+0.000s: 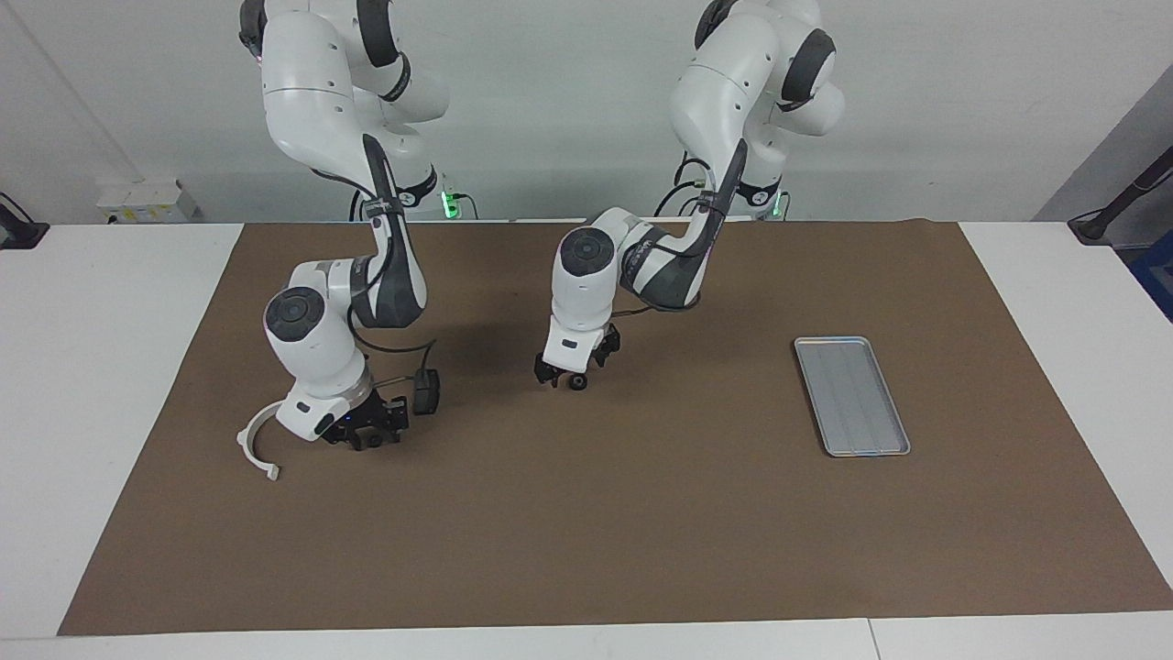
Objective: Pick bearing gear from pile to tray
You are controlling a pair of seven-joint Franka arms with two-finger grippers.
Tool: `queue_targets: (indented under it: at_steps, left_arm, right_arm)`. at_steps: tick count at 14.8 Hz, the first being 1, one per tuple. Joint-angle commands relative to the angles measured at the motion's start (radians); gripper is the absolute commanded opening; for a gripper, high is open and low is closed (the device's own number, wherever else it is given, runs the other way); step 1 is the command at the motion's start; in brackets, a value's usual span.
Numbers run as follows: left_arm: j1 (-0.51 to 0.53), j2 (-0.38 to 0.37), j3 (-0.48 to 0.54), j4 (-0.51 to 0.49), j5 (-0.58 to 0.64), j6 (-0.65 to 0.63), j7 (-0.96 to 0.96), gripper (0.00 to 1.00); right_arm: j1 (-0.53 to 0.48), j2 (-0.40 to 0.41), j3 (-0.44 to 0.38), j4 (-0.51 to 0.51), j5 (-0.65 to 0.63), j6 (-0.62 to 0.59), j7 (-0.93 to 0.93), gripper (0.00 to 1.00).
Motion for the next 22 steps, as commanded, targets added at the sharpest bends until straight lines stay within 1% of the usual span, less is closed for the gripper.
queue_targets:
  at_steps: [1, 2, 3, 4, 5, 7, 10, 11, 14, 16, 17, 18, 19, 22]
  left_arm:
    - [-0.004, 0.003, 0.010, -0.015, 0.018, 0.038, -0.021, 1.00]
    - [0.001, 0.003, 0.010, -0.020, 0.018, 0.058, -0.021, 0.99]
    - [0.001, 0.003, 0.012, -0.022, 0.018, 0.064, -0.021, 0.99]
    - [0.001, 0.003, 0.012, -0.022, 0.018, 0.062, -0.021, 0.99]
    - [-0.001, 0.005, 0.012, -0.026, 0.018, 0.062, -0.021, 0.99]
    - [-0.004, 0.005, 0.012, -0.034, 0.019, 0.064, -0.022, 0.93]
    - [-0.008, 0.003, 0.013, -0.035, 0.019, 0.059, -0.022, 0.85]
    - [-0.010, 0.003, 0.015, -0.035, 0.019, 0.056, -0.022, 0.80]
    - [-0.010, 0.003, 0.015, -0.035, 0.019, 0.052, -0.022, 0.56]
    - [-0.010, 0.003, 0.015, -0.035, 0.020, 0.050, -0.021, 0.33]
    - [-0.010, 0.002, 0.015, -0.035, 0.019, 0.050, -0.021, 0.22]
    - [-0.010, 0.003, 0.016, -0.034, 0.019, 0.049, -0.022, 0.16]
    - [-0.011, 0.002, 0.019, -0.031, 0.018, 0.035, -0.022, 0.14]
    - [0.004, -0.007, 0.032, 0.024, 0.016, -0.085, -0.015, 0.14]
  right_arm:
    - [-0.015, -0.011, 0.012, 0.001, 0.019, -0.011, -0.022, 0.27]
    - [-0.015, -0.014, 0.012, 0.018, 0.018, -0.035, -0.022, 0.15]
    - [-0.017, -0.016, 0.010, 0.038, 0.018, -0.058, -0.022, 0.07]
    - [-0.017, -0.018, 0.010, 0.061, 0.018, -0.083, -0.022, 0.03]
    - [-0.018, -0.018, 0.007, 0.091, 0.015, -0.112, -0.022, 0.02]
    - [-0.023, -0.019, 0.007, 0.167, 0.006, -0.189, -0.024, 0.02]
    - [-0.024, -0.021, 0.007, 0.242, 0.004, -0.256, -0.021, 0.02]
    - [-0.024, -0.021, 0.007, 0.260, 0.005, -0.269, -0.021, 0.02]
    - [-0.015, -0.021, 0.007, 0.271, 0.016, -0.272, -0.019, 0.02]
    - [-0.008, -0.021, 0.013, 0.276, 0.019, -0.272, 0.010, 0.02]
    - [-0.005, -0.021, 0.015, 0.294, 0.016, -0.276, 0.036, 0.02]
    - [-0.001, -0.021, 0.015, 0.300, 0.015, -0.298, 0.062, 0.02]
    - [0.011, -0.021, 0.015, 0.303, 0.015, -0.304, 0.087, 0.02]
    - [0.037, -0.021, 0.017, 0.314, 0.018, -0.306, 0.140, 0.02]
